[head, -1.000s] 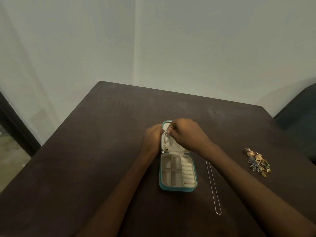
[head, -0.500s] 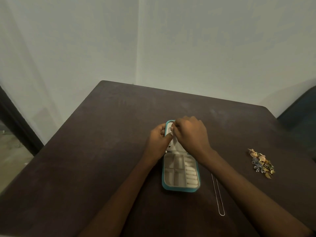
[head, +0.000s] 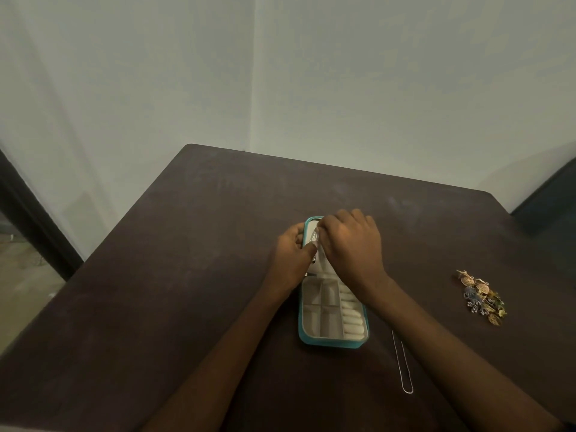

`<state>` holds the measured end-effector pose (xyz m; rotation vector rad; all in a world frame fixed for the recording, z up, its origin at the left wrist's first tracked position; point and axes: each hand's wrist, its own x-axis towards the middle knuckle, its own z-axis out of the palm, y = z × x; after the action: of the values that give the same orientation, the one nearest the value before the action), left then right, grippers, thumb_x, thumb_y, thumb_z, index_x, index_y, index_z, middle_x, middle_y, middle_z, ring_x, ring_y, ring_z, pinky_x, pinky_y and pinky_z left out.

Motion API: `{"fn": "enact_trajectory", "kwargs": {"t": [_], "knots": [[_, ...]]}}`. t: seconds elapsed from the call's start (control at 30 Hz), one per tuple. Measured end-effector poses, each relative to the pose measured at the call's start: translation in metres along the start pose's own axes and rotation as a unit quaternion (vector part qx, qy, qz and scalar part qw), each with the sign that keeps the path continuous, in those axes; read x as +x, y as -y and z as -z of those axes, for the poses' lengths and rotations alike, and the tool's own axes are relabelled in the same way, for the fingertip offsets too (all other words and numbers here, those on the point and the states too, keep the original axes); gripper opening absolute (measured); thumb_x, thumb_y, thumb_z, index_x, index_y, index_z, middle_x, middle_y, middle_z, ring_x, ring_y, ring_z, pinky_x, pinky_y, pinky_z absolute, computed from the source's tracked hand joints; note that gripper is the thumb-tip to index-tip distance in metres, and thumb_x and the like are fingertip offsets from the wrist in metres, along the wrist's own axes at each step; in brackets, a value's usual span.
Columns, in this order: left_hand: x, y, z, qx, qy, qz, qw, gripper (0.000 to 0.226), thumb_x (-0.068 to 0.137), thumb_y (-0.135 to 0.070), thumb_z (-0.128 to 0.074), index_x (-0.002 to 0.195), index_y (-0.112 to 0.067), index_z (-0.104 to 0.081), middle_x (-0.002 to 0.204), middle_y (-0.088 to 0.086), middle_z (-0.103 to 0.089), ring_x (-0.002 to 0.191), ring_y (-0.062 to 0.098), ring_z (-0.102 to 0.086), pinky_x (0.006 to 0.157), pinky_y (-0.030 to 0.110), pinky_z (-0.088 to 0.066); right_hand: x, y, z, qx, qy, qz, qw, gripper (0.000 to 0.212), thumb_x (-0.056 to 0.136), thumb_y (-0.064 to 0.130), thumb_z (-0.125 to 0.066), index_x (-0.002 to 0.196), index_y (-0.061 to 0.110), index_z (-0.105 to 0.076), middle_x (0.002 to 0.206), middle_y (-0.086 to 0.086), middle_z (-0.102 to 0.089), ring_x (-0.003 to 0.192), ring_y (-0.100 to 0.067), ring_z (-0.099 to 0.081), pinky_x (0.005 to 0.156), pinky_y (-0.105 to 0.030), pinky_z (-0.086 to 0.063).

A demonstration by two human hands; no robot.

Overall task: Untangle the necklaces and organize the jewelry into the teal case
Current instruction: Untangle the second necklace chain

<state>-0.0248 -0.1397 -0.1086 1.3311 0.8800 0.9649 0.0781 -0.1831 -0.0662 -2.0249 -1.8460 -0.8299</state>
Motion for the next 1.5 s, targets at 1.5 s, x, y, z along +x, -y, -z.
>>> {"fn": "enact_trajectory", "kwargs": {"t": [1.5], "knots": [[-0.005, -0.01, 0.001, -0.053, 0.021, 0.061, 0.997, 0.028, 0.089, -0.006, -0.046, 0.115, -0.01, -0.057, 0.095, 0.007, -0.069, 0.077, 0.016, -0.067, 0.062, 0.031, -0.052, -0.016, -0.007, 0.001, 0.232, 0.013, -0.169, 0.958, 0.016, 0.085, 0.031, -0.062, 0.075, 0.019, -0.059, 0.075, 0.004, -0.06, 0.072, -0.018, -0.051, 0.062, -0.033, -0.039]]}}
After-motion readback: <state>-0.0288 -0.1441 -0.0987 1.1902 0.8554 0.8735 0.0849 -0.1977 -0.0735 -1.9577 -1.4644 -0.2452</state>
